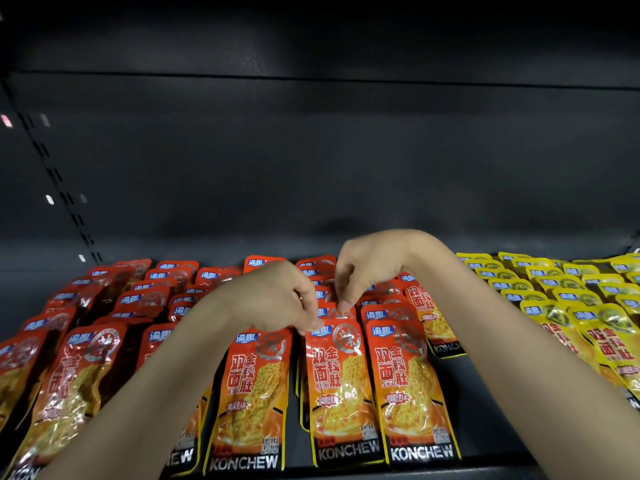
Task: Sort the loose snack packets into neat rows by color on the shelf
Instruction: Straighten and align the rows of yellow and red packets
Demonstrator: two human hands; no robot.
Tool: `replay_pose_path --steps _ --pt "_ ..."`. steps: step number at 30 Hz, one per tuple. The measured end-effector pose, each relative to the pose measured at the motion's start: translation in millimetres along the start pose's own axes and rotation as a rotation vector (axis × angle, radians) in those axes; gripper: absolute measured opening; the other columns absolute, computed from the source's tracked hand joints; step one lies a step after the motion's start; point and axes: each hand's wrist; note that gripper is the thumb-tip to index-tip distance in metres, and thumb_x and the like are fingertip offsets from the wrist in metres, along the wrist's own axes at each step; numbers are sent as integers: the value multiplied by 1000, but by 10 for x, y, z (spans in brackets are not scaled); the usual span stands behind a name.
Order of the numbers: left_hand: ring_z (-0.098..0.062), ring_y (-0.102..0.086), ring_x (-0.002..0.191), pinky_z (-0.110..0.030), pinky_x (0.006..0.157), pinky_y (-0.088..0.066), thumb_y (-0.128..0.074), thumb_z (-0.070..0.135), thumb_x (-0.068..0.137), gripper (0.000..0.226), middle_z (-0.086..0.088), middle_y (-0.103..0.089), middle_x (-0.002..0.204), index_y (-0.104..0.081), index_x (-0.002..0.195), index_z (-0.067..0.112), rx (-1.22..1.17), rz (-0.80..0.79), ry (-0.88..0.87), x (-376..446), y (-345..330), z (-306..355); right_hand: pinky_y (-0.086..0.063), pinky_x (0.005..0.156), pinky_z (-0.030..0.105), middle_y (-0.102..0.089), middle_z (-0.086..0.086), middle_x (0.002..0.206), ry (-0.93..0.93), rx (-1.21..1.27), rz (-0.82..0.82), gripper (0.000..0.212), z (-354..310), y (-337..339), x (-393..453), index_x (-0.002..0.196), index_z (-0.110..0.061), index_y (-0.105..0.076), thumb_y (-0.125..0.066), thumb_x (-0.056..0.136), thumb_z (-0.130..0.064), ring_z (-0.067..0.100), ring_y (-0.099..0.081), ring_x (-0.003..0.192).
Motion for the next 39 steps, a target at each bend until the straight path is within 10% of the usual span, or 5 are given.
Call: replay_pose_path --steps 18,24,39 --pt "-2 -69 76 -23 80 -54 -76 32 77 12 9 -73 71 -75 76 20 -81 6 37 18 21 -94 -52 74 22 -68 -15 80 14 3 54 11 26 71 68 71 -31 -67 -73 79 -35 7 -66 79" --pt "-11 -69 81 -25 75 -55 -69 13 82 9 4 -74 80 -74 78 20 -84 243 95 167 250 -166 -45 63 15 -61 -17 72 32 -25 183 9 63 126 143 77 -26 -64 -70 84 -28 1 -58 68" --pt "-15 -69 81 -29 76 -56 -70 21 84 7 0 -74 89 -75 89 22 21 73 149 623 302 -177 -51 79 22 -64 -13 88 40 -51 39 10 -37 111 281 93 -21 -68 -70 83 -23 4 -60 79"
Point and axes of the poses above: each hand's wrist, its own x-axis towards the middle knuckle, its own y-axis out of the back of the hand, z = x × y
